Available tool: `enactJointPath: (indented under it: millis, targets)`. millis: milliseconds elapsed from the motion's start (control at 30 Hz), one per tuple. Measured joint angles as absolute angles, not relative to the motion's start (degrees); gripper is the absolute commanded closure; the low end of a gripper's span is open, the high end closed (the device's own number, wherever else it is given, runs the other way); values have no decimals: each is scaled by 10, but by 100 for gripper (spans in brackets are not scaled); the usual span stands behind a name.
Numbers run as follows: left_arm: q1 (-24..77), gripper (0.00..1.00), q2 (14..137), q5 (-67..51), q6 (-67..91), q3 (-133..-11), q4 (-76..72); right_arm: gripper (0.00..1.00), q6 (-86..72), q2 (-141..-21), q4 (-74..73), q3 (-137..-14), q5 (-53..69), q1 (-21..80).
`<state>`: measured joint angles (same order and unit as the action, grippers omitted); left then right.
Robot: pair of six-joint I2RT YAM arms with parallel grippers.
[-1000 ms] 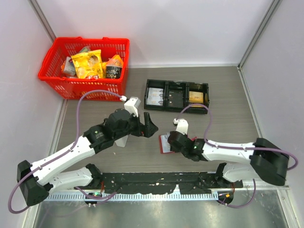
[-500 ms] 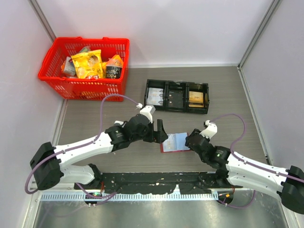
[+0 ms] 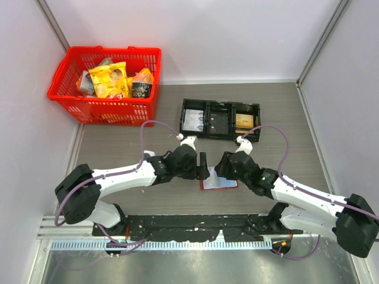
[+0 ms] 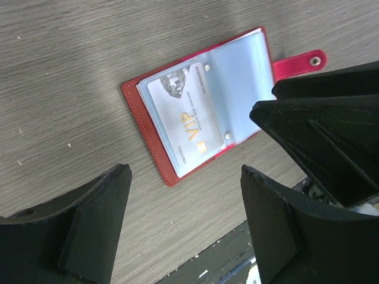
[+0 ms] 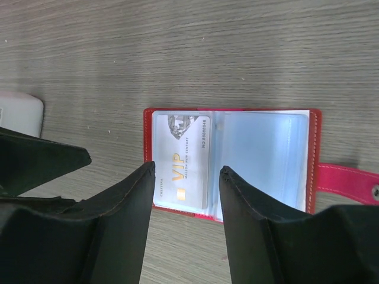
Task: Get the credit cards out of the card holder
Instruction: Remove the credit card from the card holder.
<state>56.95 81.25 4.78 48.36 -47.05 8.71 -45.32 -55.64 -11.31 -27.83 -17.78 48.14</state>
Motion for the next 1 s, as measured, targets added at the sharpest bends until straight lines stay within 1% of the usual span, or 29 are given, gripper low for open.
enactJointPath:
  millis: [133, 233, 267, 333, 367, 467, 600, 733, 800, 933, 1000]
  targets:
    - [569, 36, 846, 53, 488, -487, 93, 51, -446, -587, -62, -262, -91, 434]
    - [569, 40, 868, 56, 489, -503, 97, 52, -444, -598, -23, -246, -41, 404]
    - [569, 43, 877, 56, 489, -511, 99, 52, -443, -603, -11, -241, -26, 396]
    - [569, 45, 895, 57, 488, -526, 102, 53, -442, -614, 10, -233, -1, 384]
    - [569, 47, 903, 59, 488, -532, 103, 53, -442, -623, 24, -228, 13, 377]
    - [569, 50, 924, 61, 488, -546, 109, 54, -441, -649, 47, -219, 45, 364]
    - [569, 57, 951, 60, 488, -554, 120, 56, -441, -674, 65, -211, 75, 354]
    - [569, 59, 972, 60, 489, -555, 131, 57, -441, -685, 79, -207, 94, 351]
    - [569, 64, 980, 58, 489, -555, 133, 57, -441, -688, 89, -203, 103, 350]
    - [569, 70, 991, 51, 491, -563, 136, 58, -440, -698, 98, -196, 117, 346]
    - [569, 76, 994, 49, 493, -564, 136, 58, -440, -701, 100, -196, 121, 346]
